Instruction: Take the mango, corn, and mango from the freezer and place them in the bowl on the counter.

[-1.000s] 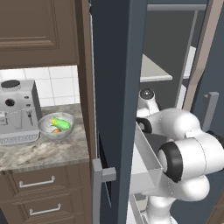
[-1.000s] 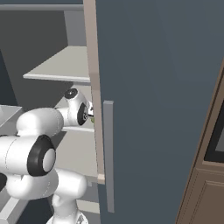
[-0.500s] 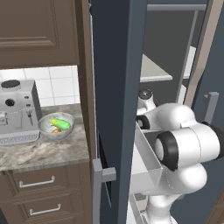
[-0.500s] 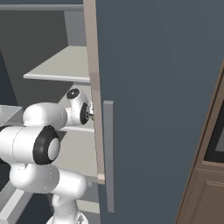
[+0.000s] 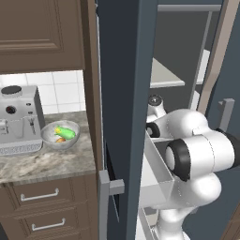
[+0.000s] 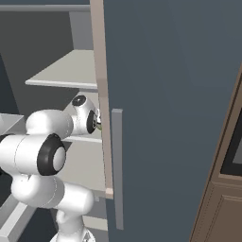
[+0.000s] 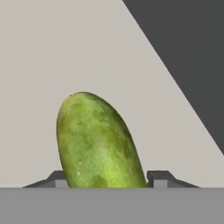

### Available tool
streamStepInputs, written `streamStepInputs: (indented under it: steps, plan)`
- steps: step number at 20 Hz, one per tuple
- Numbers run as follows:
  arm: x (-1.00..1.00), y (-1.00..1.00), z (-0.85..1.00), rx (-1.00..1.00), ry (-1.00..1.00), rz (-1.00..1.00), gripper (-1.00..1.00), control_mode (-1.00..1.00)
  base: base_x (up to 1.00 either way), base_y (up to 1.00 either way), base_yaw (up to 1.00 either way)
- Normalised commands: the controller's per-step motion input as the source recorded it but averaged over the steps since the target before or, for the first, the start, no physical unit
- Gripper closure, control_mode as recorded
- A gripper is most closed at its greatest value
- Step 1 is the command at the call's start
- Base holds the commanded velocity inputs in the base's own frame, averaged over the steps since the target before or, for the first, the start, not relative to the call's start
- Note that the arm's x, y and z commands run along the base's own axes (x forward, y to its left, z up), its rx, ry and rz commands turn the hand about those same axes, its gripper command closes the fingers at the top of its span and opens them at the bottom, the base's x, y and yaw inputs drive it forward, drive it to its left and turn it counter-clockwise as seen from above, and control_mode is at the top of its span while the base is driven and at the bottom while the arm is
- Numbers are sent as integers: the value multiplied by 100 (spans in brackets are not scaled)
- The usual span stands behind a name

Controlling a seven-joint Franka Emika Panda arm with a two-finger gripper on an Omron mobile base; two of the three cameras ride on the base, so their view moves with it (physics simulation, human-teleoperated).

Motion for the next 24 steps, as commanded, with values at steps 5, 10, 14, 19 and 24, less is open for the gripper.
streamStepInputs:
  steps: [5, 10, 14, 19, 24]
  plan:
    - [0, 0, -4, 0, 0, 0, 100, -100, 0, 0, 0]
    - [-19, -4, -4, 0, 0, 0, 100, -100, 0, 0, 0]
    - [-49, 0, 0, 0, 0, 2, 100, -100, 0, 0, 0]
    - [-66, 0, 7, 1, 0, 4, 100, -100, 0, 0, 0]
    - [-50, 0, 30, 6, 0, 8, 100, -100, 0, 0, 0]
